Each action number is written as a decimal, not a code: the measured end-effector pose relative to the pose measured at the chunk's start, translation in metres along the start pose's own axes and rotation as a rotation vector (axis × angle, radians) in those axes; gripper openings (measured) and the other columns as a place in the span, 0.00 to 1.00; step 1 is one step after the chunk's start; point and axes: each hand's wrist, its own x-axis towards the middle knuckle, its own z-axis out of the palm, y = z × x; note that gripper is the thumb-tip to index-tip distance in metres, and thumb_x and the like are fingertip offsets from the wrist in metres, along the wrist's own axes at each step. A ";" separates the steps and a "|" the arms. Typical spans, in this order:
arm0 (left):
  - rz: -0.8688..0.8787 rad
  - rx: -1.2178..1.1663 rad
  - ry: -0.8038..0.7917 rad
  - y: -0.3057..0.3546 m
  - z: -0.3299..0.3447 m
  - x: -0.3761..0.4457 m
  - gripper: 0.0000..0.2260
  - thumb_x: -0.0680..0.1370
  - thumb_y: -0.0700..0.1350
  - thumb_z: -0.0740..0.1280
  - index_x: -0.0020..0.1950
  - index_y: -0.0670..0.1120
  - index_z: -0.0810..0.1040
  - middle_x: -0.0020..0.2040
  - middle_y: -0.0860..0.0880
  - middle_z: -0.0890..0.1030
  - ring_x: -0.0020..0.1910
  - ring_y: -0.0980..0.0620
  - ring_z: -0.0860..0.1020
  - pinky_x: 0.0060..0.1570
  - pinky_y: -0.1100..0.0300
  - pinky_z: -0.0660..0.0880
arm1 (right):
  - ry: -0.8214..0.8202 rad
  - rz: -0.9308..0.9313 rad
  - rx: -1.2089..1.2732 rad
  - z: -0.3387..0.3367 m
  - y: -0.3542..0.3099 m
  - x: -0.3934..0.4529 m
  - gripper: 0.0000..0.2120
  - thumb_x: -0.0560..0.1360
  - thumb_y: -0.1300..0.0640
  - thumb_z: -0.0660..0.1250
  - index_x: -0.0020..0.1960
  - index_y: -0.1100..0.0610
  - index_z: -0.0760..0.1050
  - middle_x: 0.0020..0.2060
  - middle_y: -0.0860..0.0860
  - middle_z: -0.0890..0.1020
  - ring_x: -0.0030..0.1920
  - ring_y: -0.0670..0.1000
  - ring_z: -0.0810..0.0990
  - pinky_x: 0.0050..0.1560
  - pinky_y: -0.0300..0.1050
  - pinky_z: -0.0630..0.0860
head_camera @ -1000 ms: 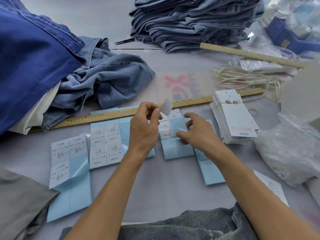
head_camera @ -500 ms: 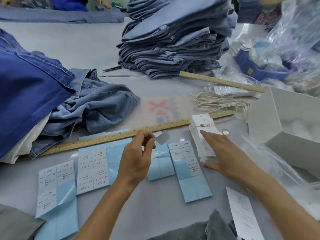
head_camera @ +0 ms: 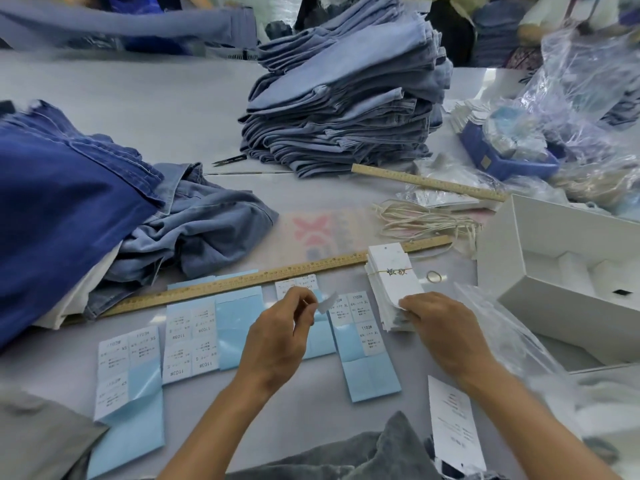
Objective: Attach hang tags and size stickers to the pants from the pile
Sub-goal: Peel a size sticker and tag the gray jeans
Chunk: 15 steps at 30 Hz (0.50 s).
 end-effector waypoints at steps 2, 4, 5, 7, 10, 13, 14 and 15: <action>-0.007 0.025 -0.008 0.006 0.000 -0.002 0.06 0.83 0.46 0.65 0.52 0.58 0.70 0.39 0.57 0.79 0.38 0.50 0.79 0.38 0.45 0.78 | -0.025 0.022 0.113 0.000 0.002 0.005 0.04 0.75 0.57 0.75 0.44 0.58 0.85 0.42 0.51 0.86 0.44 0.56 0.83 0.41 0.52 0.78; -0.016 0.046 -0.019 0.010 0.001 -0.004 0.04 0.84 0.46 0.64 0.53 0.55 0.72 0.39 0.56 0.80 0.38 0.50 0.79 0.39 0.46 0.79 | -0.127 0.018 0.262 0.000 0.008 0.013 0.08 0.76 0.54 0.75 0.47 0.59 0.86 0.47 0.50 0.86 0.49 0.52 0.82 0.50 0.51 0.76; -0.024 0.057 -0.023 0.012 0.000 -0.005 0.02 0.84 0.46 0.64 0.53 0.54 0.72 0.39 0.55 0.80 0.38 0.50 0.79 0.39 0.45 0.79 | -0.164 -0.001 0.308 -0.001 0.011 0.017 0.08 0.77 0.55 0.74 0.47 0.61 0.86 0.47 0.51 0.86 0.49 0.53 0.82 0.52 0.51 0.76; -0.034 0.082 -0.018 0.016 -0.001 -0.008 0.02 0.84 0.46 0.64 0.52 0.53 0.73 0.39 0.56 0.80 0.38 0.50 0.79 0.38 0.45 0.78 | -0.218 -0.029 0.320 -0.002 0.016 0.021 0.09 0.79 0.58 0.71 0.47 0.64 0.85 0.47 0.54 0.86 0.49 0.56 0.82 0.52 0.51 0.74; -0.038 0.112 -0.020 0.020 -0.006 -0.014 0.02 0.84 0.46 0.64 0.53 0.53 0.73 0.39 0.55 0.80 0.36 0.50 0.78 0.38 0.45 0.78 | -0.192 0.000 0.273 -0.003 0.021 0.021 0.08 0.80 0.61 0.68 0.47 0.63 0.83 0.46 0.55 0.85 0.48 0.58 0.81 0.49 0.49 0.72; -0.040 0.147 -0.022 0.026 -0.017 -0.022 0.00 0.84 0.46 0.64 0.53 0.52 0.73 0.39 0.53 0.80 0.36 0.49 0.78 0.37 0.46 0.77 | 0.004 0.049 0.258 -0.008 0.018 0.019 0.05 0.78 0.63 0.70 0.44 0.63 0.83 0.43 0.56 0.84 0.45 0.60 0.81 0.45 0.55 0.76; -0.040 0.160 -0.020 0.028 -0.022 -0.024 0.00 0.84 0.46 0.64 0.53 0.51 0.74 0.39 0.53 0.80 0.36 0.49 0.78 0.36 0.47 0.77 | 0.075 0.054 0.254 -0.010 0.016 0.018 0.06 0.77 0.63 0.72 0.42 0.63 0.82 0.41 0.57 0.84 0.43 0.61 0.80 0.43 0.55 0.76; -0.041 0.176 -0.017 0.029 -0.026 -0.026 0.01 0.84 0.46 0.64 0.54 0.50 0.74 0.39 0.53 0.80 0.36 0.49 0.78 0.36 0.48 0.77 | 0.136 0.053 0.236 -0.012 0.013 0.017 0.07 0.76 0.62 0.73 0.40 0.64 0.81 0.39 0.57 0.83 0.40 0.61 0.80 0.40 0.55 0.76</action>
